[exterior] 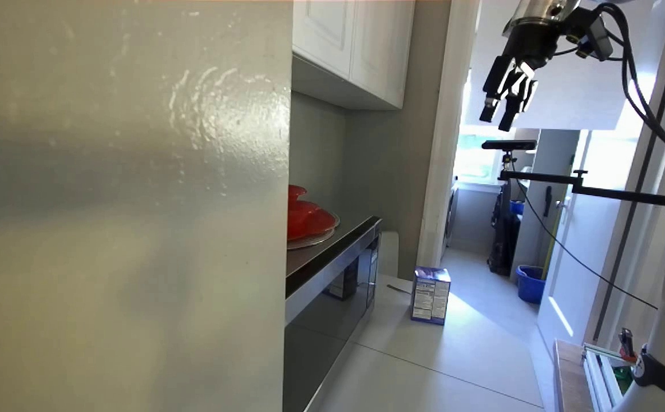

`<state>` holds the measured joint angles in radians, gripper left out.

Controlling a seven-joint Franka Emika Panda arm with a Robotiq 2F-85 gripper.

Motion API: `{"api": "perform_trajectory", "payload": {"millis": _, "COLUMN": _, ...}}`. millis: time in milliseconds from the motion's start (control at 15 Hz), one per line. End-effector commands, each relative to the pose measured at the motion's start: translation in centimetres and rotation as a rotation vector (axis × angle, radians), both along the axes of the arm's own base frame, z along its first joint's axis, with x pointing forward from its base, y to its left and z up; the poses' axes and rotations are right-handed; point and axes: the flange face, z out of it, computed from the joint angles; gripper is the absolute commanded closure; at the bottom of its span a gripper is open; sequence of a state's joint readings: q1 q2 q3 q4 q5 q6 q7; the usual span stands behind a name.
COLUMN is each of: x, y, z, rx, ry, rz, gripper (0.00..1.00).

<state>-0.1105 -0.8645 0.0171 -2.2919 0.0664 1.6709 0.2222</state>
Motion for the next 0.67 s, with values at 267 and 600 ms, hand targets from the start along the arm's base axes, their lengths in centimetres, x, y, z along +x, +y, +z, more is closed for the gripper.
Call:
{"api": "perform_trajectory", "payload": {"millis": 267, "x": -2.96, "y": -0.10, "z": 0.43, "rx": -0.215, "ry": 0.051, "rz": 0.126, "gripper": 0.00}}
{"api": "perform_trajectory", "payload": {"millis": 600, "x": -2.03, "y": -0.08, "z": 0.49, "rx": -0.181, "ry": 0.048, "rz": 0.119, "gripper": 0.00}}
